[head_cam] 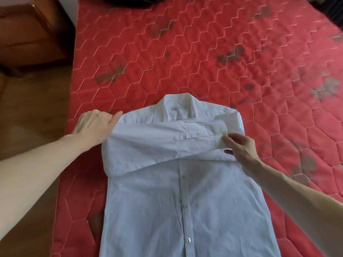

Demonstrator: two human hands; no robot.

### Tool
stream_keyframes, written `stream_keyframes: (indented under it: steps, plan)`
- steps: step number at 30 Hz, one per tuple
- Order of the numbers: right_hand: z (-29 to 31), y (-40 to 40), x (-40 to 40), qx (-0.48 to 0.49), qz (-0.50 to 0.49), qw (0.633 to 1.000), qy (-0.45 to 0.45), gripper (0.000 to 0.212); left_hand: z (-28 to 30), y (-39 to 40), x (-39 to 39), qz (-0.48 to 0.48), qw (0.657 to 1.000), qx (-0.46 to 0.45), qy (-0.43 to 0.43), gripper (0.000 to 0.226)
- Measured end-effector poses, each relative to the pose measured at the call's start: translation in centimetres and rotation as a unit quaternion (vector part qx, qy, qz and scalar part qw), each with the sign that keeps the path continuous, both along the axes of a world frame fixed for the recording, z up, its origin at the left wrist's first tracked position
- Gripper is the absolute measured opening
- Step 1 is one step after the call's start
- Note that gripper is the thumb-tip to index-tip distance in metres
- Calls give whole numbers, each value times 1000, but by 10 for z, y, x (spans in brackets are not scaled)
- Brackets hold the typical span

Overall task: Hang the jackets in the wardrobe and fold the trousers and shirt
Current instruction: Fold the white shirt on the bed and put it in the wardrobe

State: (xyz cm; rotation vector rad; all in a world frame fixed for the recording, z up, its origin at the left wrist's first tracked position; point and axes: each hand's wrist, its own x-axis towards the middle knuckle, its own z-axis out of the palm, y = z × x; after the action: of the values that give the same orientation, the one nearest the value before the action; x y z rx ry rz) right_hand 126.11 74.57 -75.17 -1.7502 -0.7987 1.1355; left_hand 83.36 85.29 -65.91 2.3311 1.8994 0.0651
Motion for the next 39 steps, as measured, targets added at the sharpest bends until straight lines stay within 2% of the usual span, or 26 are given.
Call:
stream_keyframes:
  steps: [3,5,7,10,13,15,17,19,22,25,27,31,35,37,39]
  plan:
    - [-8,7,11,1,-54,996,-64,10,-2,11,9,-23,1000,1,-3,64]
    - [-14,8,19,-26,-72,987,-144,13,-4,19,10,-58,998,19,20,57]
    - [-20,6,26,-52,-61,973,-216,17,-3,24,14,-129,987,65,64,51]
    - [-25,4,28,-71,-28,963,-259,15,-4,33,21,-193,969,115,104,37]
    - [-28,8,22,-82,-4,941,-328,22,-23,36,31,-108,980,130,102,27]
    - [-28,16,20,-75,16,936,-343,31,-41,24,37,-49,986,124,99,21]
    - [-27,29,18,-87,45,940,-327,30,-59,10,40,-71,985,105,114,21]
    - [-31,40,19,-90,58,945,-310,25,-76,-2,43,-109,986,49,117,26]
    - [-33,46,27,-101,23,937,-335,29,-92,-18,46,-121,983,-31,135,40]
    - [-34,48,36,-138,31,928,-346,25,-100,-19,45,-99,982,-7,159,47]
    - [-32,49,39,-117,69,916,-377,31,-98,-11,41,-89,975,26,200,46]
    - [-30,45,42,-28,76,900,-428,27,-91,10,27,-96,966,70,228,32]
    - [-38,44,44,-92,56,894,-435,24,-83,36,13,-117,951,128,254,13]
    - [-40,44,40,-113,62,885,-447,22,-82,43,11,-70,959,131,242,15]
    - [-41,41,33,-49,56,868,-491,30,-85,39,15,41,980,86,177,30]
